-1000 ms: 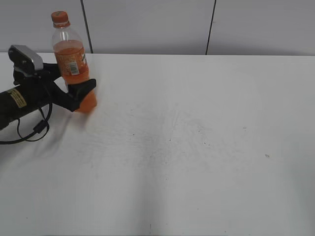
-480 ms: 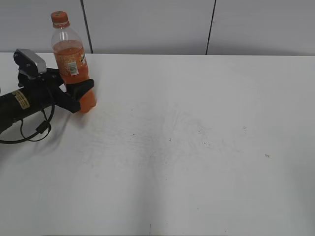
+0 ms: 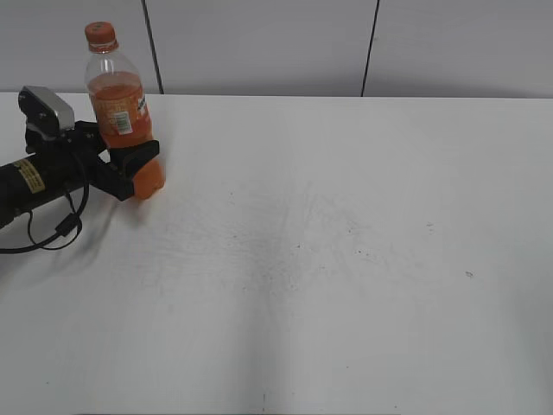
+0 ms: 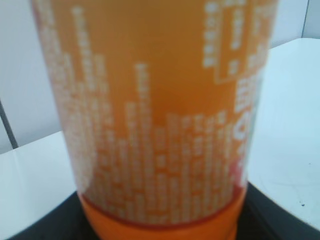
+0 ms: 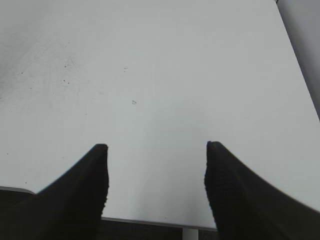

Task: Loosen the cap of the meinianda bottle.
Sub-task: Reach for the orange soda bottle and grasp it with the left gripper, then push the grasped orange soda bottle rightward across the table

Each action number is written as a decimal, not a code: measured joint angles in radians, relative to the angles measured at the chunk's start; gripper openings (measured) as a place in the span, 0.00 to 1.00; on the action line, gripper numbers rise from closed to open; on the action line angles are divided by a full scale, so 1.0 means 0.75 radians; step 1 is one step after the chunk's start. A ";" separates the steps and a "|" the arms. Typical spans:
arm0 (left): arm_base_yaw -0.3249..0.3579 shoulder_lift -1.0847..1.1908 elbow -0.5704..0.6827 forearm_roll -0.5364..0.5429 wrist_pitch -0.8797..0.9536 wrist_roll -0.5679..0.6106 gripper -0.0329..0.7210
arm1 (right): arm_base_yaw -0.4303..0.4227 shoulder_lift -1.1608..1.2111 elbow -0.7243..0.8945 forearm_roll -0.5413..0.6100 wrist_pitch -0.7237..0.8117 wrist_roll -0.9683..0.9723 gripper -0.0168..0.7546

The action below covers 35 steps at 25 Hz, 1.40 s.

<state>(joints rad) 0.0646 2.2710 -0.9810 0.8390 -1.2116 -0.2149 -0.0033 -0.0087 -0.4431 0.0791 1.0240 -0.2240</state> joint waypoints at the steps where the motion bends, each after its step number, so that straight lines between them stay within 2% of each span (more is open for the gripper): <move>1: 0.003 0.000 0.000 0.013 0.000 -0.004 0.57 | 0.000 0.000 0.000 0.000 0.000 0.000 0.62; 11: 0.007 -0.078 0.006 0.248 0.073 -0.097 0.57 | 0.000 0.000 0.000 0.000 0.000 0.000 0.62; 18: -0.047 -0.170 0.015 0.304 0.083 -0.160 0.57 | 0.000 0.000 0.000 0.000 0.000 0.000 0.62; 23: -0.156 -0.223 0.060 0.297 0.085 -0.177 0.57 | 0.000 0.000 0.000 0.000 0.000 0.000 0.62; 29: -0.355 -0.255 0.151 0.224 0.085 -0.178 0.57 | 0.000 0.000 0.000 0.000 0.000 0.000 0.62; 35: -0.532 -0.257 0.158 0.144 0.084 -0.178 0.57 | 0.000 0.000 0.000 0.000 0.000 0.000 0.62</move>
<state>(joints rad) -0.3341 2.0781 -0.8625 0.9469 -1.1484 -0.3488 -0.0033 -0.0087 -0.4431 0.0791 1.0240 -0.2240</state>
